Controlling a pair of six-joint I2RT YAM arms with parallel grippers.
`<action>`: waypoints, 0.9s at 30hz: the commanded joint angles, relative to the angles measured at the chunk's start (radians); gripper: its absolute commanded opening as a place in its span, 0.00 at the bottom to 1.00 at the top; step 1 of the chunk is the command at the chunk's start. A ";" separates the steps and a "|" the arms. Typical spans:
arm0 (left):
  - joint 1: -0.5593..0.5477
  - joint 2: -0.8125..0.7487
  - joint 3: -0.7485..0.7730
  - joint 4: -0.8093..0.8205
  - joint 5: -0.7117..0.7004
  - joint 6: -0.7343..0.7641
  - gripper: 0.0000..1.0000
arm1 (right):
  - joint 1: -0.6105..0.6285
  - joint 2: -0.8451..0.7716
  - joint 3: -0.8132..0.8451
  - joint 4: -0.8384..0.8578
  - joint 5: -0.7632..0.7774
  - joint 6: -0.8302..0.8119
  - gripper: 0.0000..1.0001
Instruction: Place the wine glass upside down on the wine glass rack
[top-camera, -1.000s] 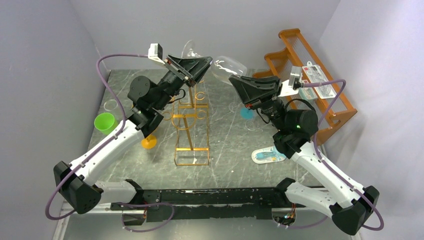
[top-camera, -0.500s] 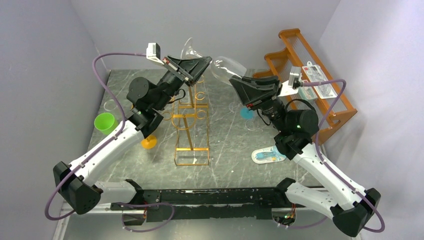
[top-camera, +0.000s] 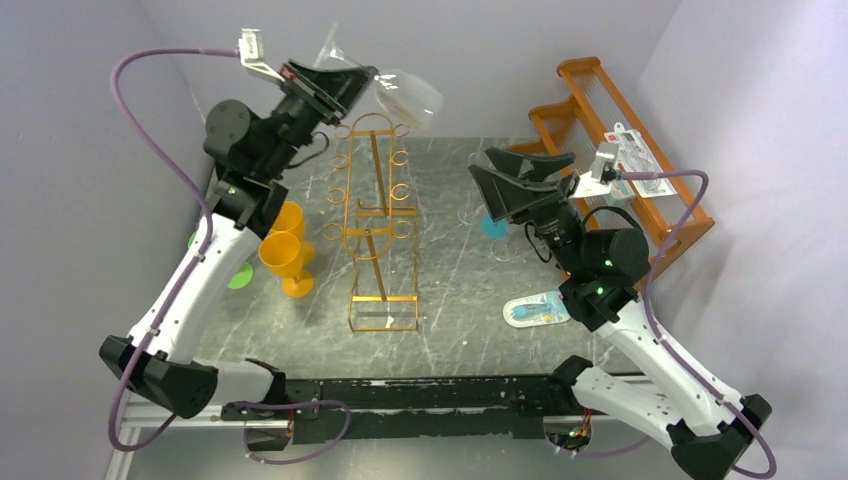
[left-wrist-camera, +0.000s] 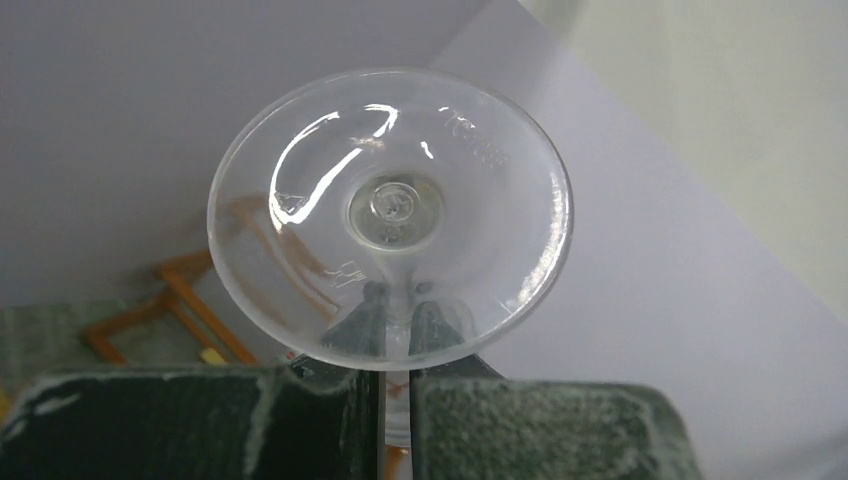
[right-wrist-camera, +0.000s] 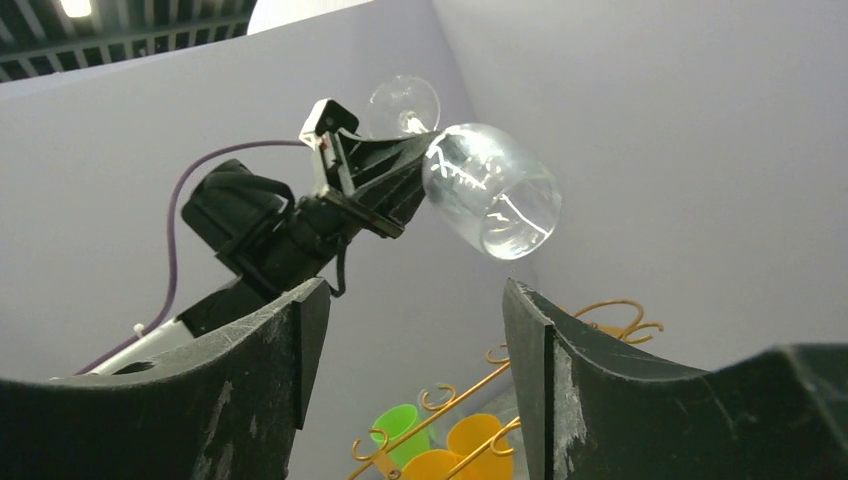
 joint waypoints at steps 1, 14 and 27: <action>0.141 0.033 0.057 0.005 0.174 -0.012 0.05 | 0.003 -0.037 -0.014 -0.049 0.059 -0.024 0.69; 0.453 0.020 0.206 -0.412 0.060 0.397 0.05 | 0.003 -0.098 -0.042 -0.178 0.082 -0.036 0.69; 0.467 -0.042 -0.003 -0.458 -0.007 0.737 0.05 | 0.003 -0.144 -0.079 -0.365 0.120 -0.079 0.69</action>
